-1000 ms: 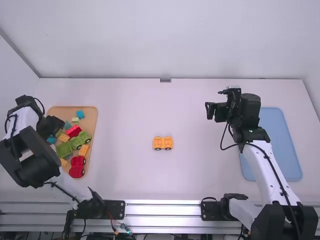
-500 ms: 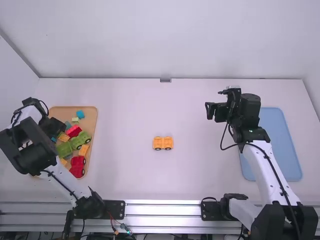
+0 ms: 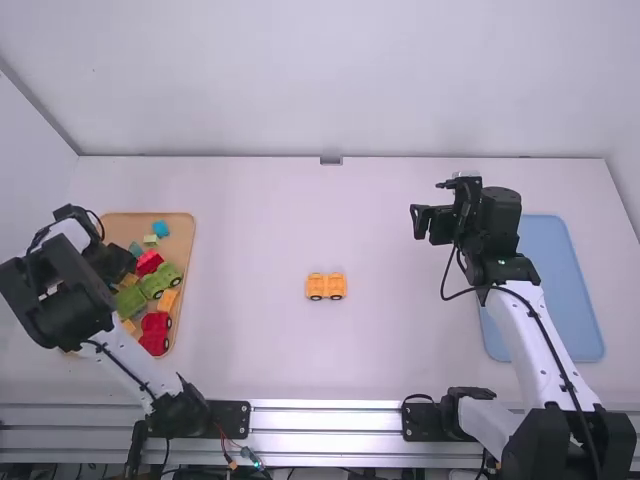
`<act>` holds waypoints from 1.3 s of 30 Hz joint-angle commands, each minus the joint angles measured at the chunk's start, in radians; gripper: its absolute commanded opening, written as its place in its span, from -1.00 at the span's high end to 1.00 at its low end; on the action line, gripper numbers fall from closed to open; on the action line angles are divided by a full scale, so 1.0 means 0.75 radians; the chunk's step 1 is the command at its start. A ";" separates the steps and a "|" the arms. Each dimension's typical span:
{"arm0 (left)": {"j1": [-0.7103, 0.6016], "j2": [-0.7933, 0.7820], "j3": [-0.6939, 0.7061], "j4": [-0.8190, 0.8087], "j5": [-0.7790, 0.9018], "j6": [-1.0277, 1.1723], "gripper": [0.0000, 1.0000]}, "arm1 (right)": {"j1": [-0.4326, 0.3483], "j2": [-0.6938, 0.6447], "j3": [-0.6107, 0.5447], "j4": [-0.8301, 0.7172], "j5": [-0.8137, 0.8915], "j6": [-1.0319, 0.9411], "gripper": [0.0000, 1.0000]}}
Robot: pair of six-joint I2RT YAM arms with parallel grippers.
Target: Assemble lego blocks to make yellow taxi
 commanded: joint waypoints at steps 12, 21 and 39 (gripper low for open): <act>-0.068 0.001 -0.083 0.002 0.002 -0.012 -0.29 | 0.001 0.008 0.050 -0.008 -0.008 0.003 -0.97; -0.055 0.001 -0.120 0.070 -0.038 -0.013 0.02 | 0.001 0.008 0.050 -0.012 -0.008 0.003 -0.98; -0.052 0.001 -0.046 0.038 -0.032 -0.013 0.33 | 0.000 0.008 0.050 -0.011 -0.008 0.003 -0.97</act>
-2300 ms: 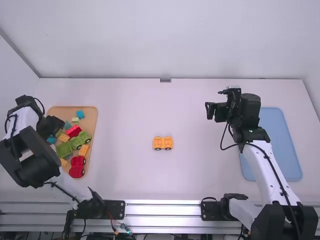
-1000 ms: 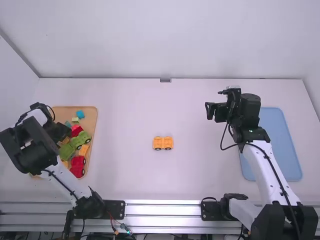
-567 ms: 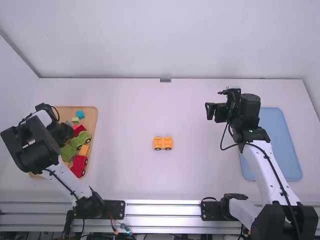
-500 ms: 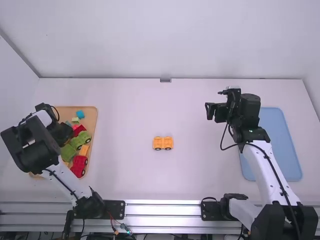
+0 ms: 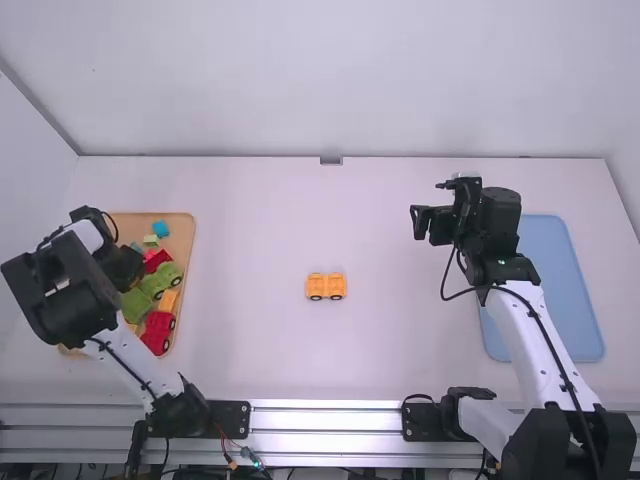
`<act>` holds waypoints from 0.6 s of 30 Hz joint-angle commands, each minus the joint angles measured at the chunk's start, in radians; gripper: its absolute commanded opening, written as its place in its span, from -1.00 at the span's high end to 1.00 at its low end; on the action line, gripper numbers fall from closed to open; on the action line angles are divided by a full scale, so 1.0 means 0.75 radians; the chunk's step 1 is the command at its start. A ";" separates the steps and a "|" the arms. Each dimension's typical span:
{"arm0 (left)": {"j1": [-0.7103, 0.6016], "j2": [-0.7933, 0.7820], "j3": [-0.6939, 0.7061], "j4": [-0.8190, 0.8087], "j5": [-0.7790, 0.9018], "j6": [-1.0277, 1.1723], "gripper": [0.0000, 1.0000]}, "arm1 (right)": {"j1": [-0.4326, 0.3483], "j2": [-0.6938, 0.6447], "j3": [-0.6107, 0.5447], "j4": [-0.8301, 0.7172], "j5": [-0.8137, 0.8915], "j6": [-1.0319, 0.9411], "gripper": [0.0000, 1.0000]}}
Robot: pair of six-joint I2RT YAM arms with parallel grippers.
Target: Assemble lego blocks to make yellow taxi
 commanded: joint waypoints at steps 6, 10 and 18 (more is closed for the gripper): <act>0.009 0.002 0.161 -0.130 -0.005 -0.003 0.62 | 0.001 0.008 0.050 -0.001 -0.008 0.007 -0.98; 0.007 -0.013 0.247 -0.197 0.057 0.046 0.78 | 0.009 0.008 0.051 0.009 -0.012 0.008 -0.97; -0.039 -0.203 0.152 -0.082 0.242 0.178 0.93 | 0.089 0.020 0.050 0.125 -0.321 0.007 -0.98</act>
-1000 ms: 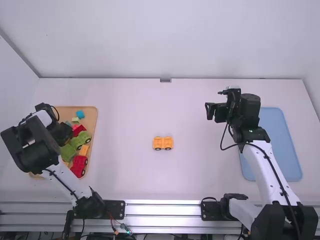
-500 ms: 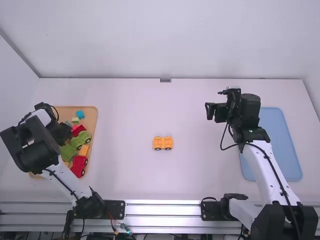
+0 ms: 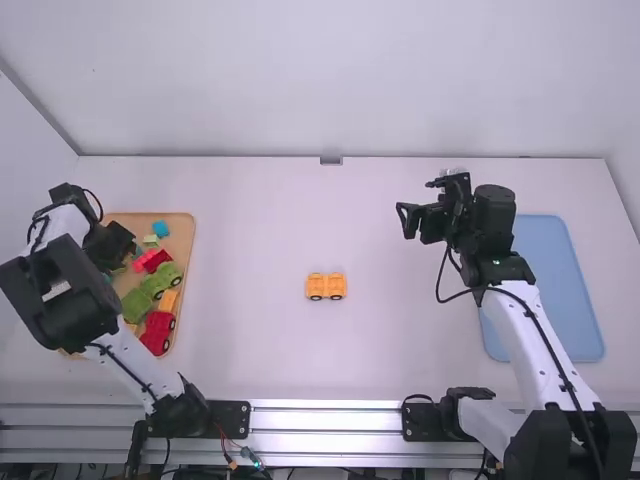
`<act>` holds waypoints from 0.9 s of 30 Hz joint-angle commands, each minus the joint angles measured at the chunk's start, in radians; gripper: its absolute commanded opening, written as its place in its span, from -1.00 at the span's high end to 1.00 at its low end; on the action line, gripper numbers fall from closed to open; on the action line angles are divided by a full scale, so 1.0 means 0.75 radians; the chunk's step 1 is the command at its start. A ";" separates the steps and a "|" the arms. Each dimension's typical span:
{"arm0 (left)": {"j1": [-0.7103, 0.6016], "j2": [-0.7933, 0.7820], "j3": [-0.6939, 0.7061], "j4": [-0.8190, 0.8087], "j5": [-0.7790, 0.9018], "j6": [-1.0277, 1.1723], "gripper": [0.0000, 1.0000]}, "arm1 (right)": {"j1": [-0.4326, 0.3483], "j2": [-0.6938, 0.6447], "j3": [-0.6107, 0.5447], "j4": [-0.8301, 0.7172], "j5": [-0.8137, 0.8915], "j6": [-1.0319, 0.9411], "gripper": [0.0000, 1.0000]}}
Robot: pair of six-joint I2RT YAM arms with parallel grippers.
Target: Assemble lego blocks to make yellow taxi
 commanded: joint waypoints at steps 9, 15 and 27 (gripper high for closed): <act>-0.270 -0.458 -0.317 0.272 0.771 0.564 0.91 | 0.158 0.250 0.050 0.376 -0.296 0.242 -0.98; -0.533 -0.533 -0.479 0.510 1.172 0.792 0.88 | 0.223 0.496 0.051 0.809 -0.773 0.359 -0.98; -0.942 -0.533 -0.691 1.100 1.552 0.816 0.89 | 0.249 0.732 0.051 1.360 -1.153 0.709 -0.98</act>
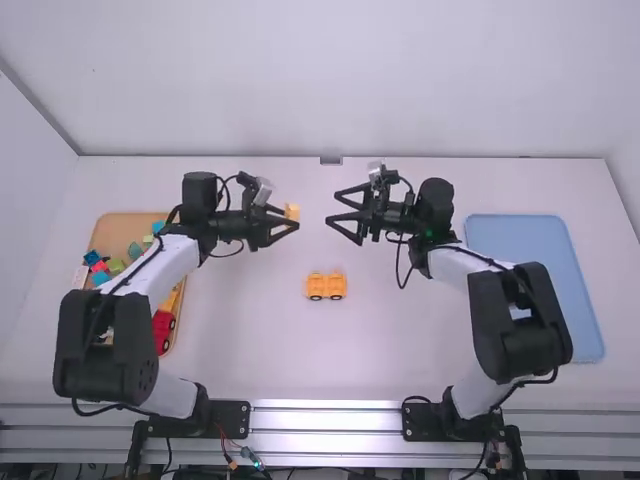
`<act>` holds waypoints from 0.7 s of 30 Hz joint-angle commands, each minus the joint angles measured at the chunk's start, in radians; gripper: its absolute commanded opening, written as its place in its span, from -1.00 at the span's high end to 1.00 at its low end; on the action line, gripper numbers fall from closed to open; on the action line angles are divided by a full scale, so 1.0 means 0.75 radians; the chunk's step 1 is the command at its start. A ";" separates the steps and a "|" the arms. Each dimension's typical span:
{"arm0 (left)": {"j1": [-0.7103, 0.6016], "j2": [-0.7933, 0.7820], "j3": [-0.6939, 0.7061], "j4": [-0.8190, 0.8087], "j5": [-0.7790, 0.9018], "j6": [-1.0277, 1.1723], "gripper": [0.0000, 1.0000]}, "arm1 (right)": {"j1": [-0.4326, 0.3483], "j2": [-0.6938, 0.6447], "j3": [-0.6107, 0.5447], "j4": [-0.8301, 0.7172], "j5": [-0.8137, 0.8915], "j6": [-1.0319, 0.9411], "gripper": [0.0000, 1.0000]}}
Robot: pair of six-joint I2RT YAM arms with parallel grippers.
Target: Assemble lego blocks to make yellow taxi
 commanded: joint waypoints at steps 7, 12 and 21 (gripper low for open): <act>-0.130 -0.026 -0.098 0.326 0.125 -0.180 0.85 | 0.046 0.016 0.028 0.014 -0.174 0.072 -1.00; -0.143 -0.026 -0.114 0.414 0.136 -0.275 0.84 | 0.087 0.016 0.030 0.014 -0.176 0.042 -0.82; -0.137 -0.026 -0.128 0.412 0.204 -0.265 0.85 | 0.121 0.016 0.030 0.090 -0.174 0.037 -0.37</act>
